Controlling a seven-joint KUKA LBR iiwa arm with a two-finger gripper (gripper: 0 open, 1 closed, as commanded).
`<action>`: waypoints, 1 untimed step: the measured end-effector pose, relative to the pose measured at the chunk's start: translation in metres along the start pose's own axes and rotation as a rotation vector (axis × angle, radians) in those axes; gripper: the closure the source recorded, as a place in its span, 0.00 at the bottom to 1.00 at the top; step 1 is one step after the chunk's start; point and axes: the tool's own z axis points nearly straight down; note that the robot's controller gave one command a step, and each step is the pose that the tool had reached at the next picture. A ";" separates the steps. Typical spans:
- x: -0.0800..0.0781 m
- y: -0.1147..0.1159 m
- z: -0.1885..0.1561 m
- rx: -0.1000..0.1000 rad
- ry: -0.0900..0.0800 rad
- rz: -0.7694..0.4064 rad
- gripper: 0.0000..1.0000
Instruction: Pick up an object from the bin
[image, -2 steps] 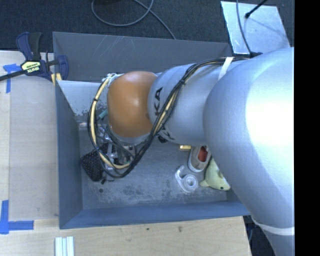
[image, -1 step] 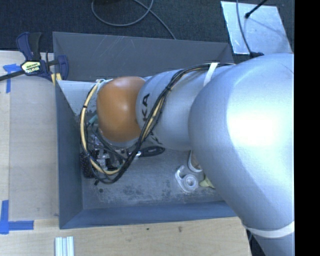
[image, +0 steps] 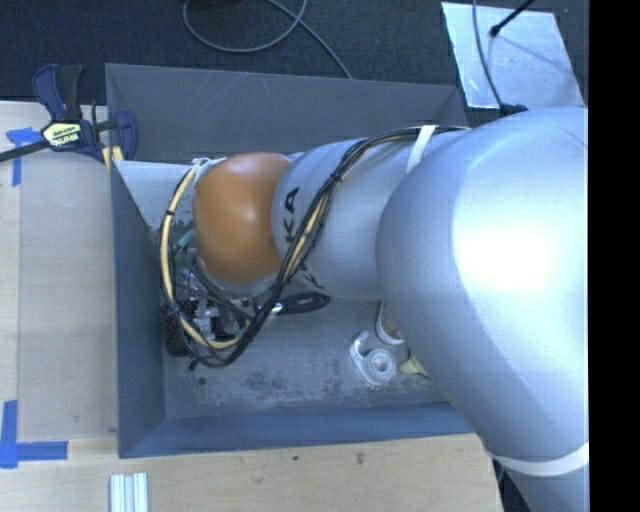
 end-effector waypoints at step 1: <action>-0.007 0.001 -0.018 -0.001 -0.001 0.015 1.00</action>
Offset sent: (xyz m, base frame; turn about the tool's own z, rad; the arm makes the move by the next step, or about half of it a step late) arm 0.0035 -0.0093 0.0190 0.0044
